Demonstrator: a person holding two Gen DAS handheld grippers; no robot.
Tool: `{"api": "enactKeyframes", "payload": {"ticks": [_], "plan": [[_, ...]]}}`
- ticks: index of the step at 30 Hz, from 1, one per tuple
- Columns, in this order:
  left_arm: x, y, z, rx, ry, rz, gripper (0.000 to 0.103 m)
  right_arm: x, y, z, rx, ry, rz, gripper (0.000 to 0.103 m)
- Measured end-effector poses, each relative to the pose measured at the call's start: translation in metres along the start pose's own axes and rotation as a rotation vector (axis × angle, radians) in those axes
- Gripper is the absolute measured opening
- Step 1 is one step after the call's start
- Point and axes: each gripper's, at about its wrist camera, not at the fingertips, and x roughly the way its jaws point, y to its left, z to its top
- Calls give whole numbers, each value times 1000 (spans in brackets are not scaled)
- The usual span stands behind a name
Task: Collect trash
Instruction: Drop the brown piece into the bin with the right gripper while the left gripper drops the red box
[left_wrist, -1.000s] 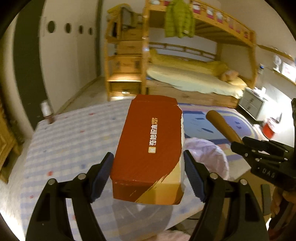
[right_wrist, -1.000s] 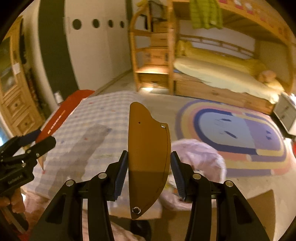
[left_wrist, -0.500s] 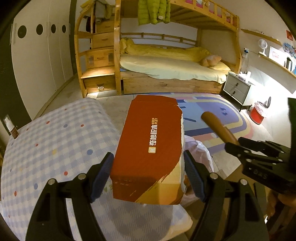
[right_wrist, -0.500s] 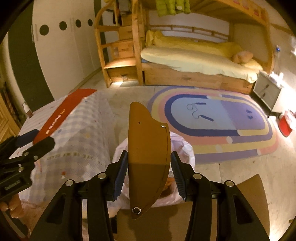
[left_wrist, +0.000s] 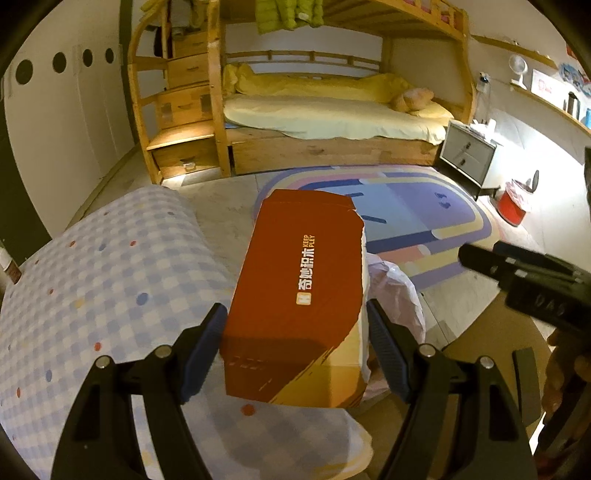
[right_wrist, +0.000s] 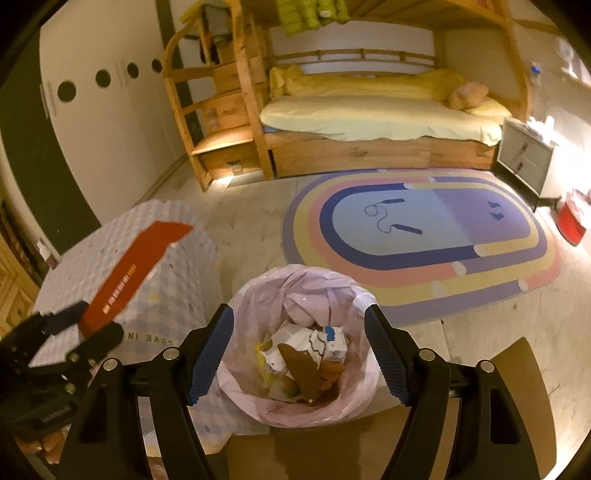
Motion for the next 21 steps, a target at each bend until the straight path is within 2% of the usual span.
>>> {"api": "enactKeyframes", "payload": {"ticks": [7,10,11,15,21], "plan": [[16,-25,17,35,0,-36,75,-11,-26,10,72,-44,-4,74],[22,-31,25,38,-7,-43,91,-12,-31,11,80,-46,-7,75],[21,-31,26,33,-15,-44,93,-12,-31,11,81,-45,-10,75],[11,-21,23,22,-26,-25,96,-15,-29,9,86,-38,-2,75],[-20,17,9,-53,-23,41,96,-30,-8,3,48,-28,42,77]]}}
